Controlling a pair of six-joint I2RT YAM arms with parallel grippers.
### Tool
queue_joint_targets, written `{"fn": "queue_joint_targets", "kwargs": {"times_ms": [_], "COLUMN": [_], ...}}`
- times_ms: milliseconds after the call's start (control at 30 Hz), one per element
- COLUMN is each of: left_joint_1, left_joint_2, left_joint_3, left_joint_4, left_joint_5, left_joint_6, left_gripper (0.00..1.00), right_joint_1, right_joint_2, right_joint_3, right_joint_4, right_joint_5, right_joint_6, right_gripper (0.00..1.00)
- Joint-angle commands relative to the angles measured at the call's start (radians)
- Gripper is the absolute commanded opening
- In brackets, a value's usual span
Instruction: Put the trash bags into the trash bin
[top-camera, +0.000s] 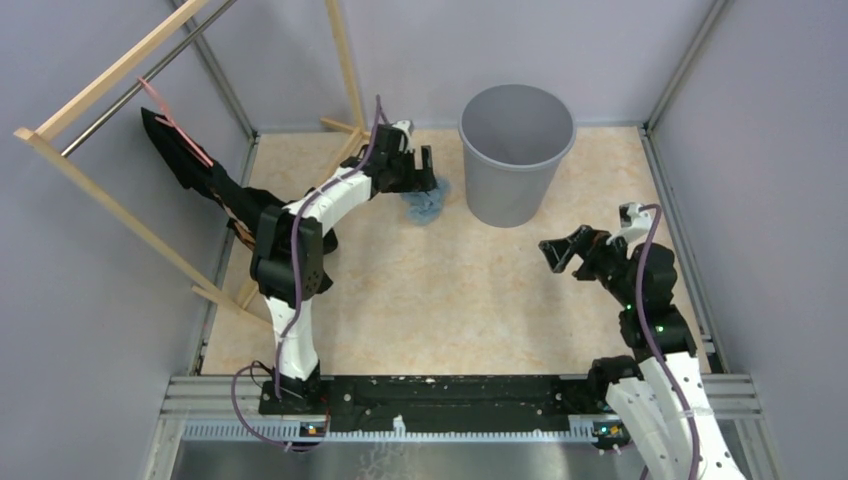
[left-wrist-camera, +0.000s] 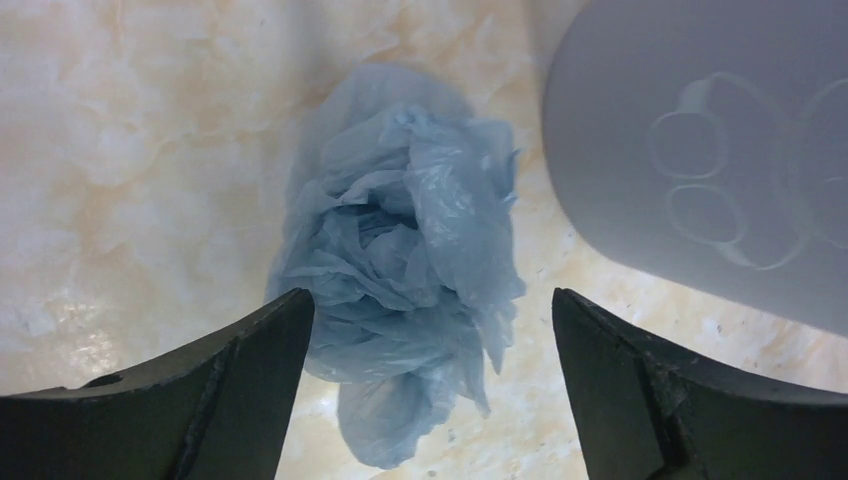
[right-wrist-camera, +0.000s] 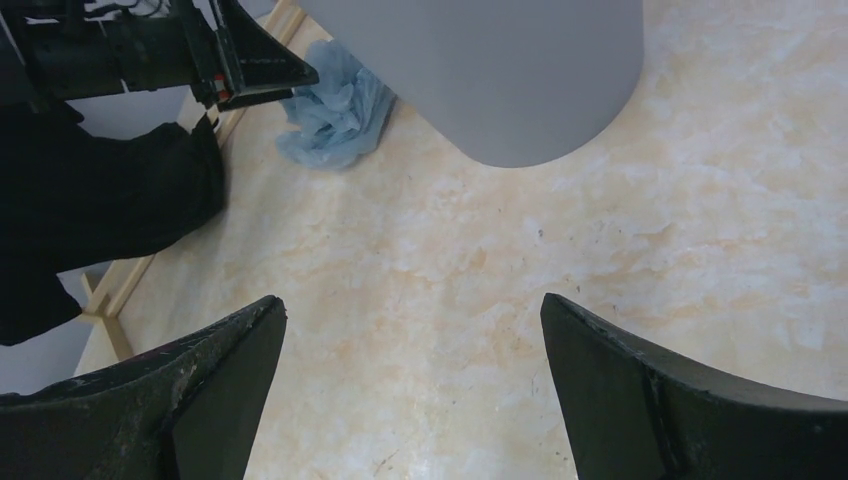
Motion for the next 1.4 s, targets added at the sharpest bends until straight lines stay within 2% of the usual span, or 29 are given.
{"fn": "queue_joint_targets", "kwargs": {"times_ms": [0,67,200,333,400,500,600,700,767,833,933,1067,1200,1300,1367], "left_joint_1": [0.05,0.049,0.05,0.05,0.049,0.049,0.034,-0.018,-0.038,-0.038,-0.039,-0.043,-0.047,-0.049,-0.06], "left_joint_2": [0.007,-0.019,-0.09,-0.163,-0.196,-0.237,-0.298,-0.369,-0.439,-0.543,-0.745,-0.996,-1.138,-1.167,-1.157], "left_joint_3": [-0.052,-0.096,-0.117,-0.11,-0.122,-0.132,-0.143,-0.15,-0.198,-0.334,-0.619,-0.992,-1.144,-1.216,-1.25], "left_joint_4": [0.017,0.055,0.08,0.074,0.091,0.108,0.117,0.075,0.049,0.09,0.176,0.298,0.415,0.54,0.639], "left_joint_5": [0.19,0.237,0.276,0.283,0.31,0.358,0.346,0.266,0.314,0.418,0.517,0.562,0.61,0.657,0.682], "left_joint_6": [-0.016,-0.01,-0.009,-0.018,-0.034,-0.059,-0.056,-0.011,-0.016,-0.043,-0.068,-0.178,-0.312,-0.425,-0.496], "left_gripper": [0.88,0.75,0.36,0.1,0.01,0.0,0.0,0.0,0.0,0.0,0.0,0.0,0.0,0.0,0.0], "right_joint_1": [-0.003,-0.004,-0.004,-0.004,-0.003,0.006,0.054,0.175,0.269,0.362,0.491,0.545,0.545,0.55,0.575], "right_joint_2": [-0.025,-0.007,0.053,0.1,0.118,0.145,0.18,0.21,0.227,0.244,0.264,0.29,0.335,0.412,0.464], "right_joint_3": [0.018,0.008,0.006,-0.01,-0.026,-0.061,-0.081,-0.065,-0.049,-0.049,-0.076,-0.119,-0.157,-0.188,-0.18], "right_joint_4": [0.003,0.032,0.081,0.136,0.164,0.213,0.243,0.239,0.228,0.231,0.315,0.416,0.574,0.736,0.746], "right_joint_5": [-0.009,-0.043,-0.14,-0.236,-0.274,-0.317,-0.324,-0.278,-0.216,-0.152,-0.086,-0.045,-0.116,-0.217,-0.224], "right_joint_6": [0.005,0.032,0.094,0.147,0.17,0.212,0.239,0.23,0.209,0.19,0.14,0.129,0.174,0.221,0.219], "right_gripper": [0.99,0.99,0.98,0.98,0.98,0.95,0.92,0.92,0.92,0.92,0.92,0.94,0.93,0.85,0.79]}}
